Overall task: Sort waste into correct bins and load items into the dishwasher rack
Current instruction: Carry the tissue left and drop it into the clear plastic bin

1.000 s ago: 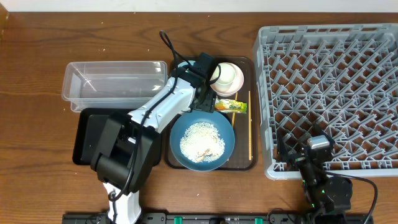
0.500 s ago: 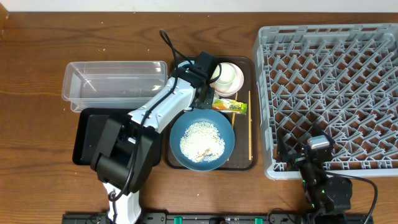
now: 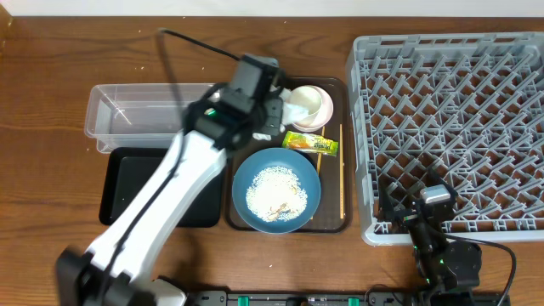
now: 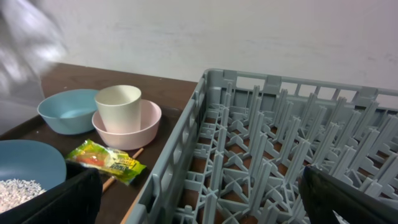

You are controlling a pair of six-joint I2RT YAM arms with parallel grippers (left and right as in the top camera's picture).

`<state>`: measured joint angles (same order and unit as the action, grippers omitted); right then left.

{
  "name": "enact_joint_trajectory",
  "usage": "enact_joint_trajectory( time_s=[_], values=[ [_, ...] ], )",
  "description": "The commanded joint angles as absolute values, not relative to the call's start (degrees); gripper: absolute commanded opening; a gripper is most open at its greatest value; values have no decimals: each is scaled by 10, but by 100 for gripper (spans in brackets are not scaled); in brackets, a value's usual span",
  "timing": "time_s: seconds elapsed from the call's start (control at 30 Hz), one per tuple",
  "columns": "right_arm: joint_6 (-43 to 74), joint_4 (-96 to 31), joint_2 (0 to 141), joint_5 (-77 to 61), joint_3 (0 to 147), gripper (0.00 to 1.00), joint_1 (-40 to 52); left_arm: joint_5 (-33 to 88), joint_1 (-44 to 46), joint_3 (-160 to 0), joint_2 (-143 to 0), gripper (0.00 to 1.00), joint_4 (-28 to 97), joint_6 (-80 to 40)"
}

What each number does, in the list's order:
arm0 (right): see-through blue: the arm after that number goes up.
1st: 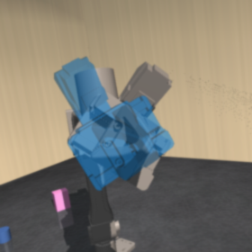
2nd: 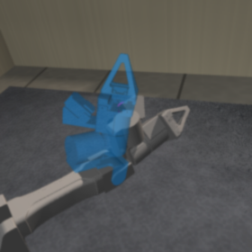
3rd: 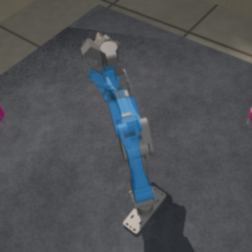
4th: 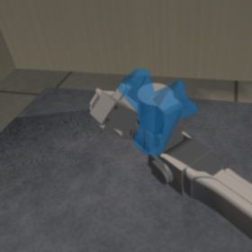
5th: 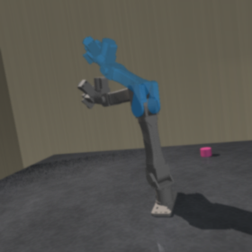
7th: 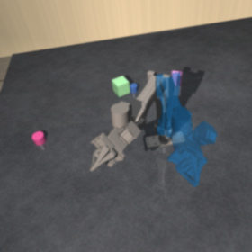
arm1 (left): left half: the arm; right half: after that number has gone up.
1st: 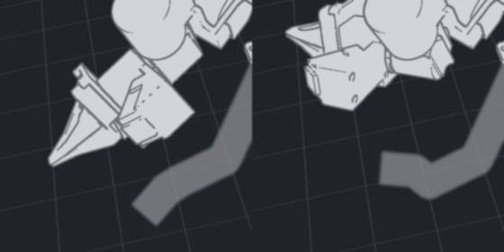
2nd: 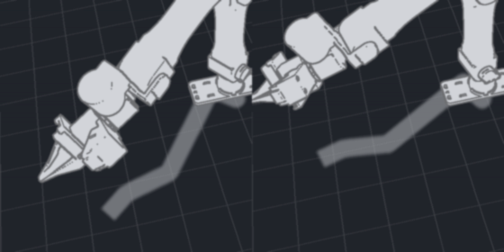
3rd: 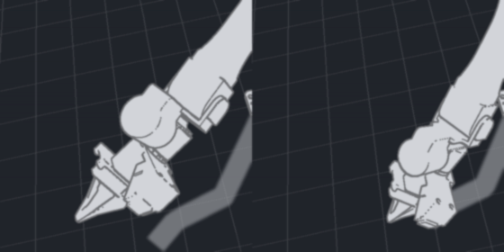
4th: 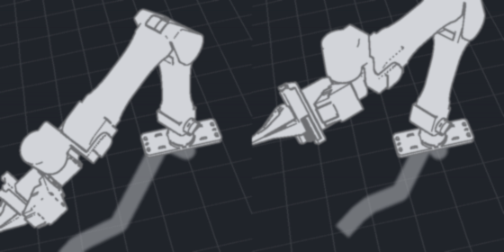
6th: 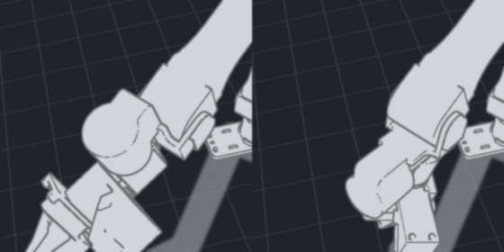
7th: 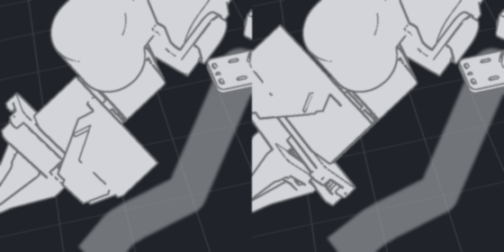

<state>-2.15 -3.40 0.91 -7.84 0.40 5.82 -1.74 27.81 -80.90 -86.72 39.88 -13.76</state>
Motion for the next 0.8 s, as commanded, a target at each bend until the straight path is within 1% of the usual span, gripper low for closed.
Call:
enact_joint_trajectory(
  time_s=[0.0,0.07,0.17,0.33,0.5,0.77],
  values=[
    [-22,-36,8,-75,3,99,63,-109,256,-809,-830,6,402,-140],
    [-22,-36,8,-75,3,99,63,-159,238,-809,-816,6,404,-140],
    [-22,-36,8,-75,3,99,63,-197,207,-809,-817,6,413,-141],
    [-22,-36,8,-75,3,99,63,-198,147,-808,-846,6,435,-141],
    [-22,-36,8,-75,3,99,63,-198,98,-808,-910,6,432,-141],
    [-22,-36,8,-75,3,99,63,-198,76,-808,-999,7,408,-140]
  ],
)
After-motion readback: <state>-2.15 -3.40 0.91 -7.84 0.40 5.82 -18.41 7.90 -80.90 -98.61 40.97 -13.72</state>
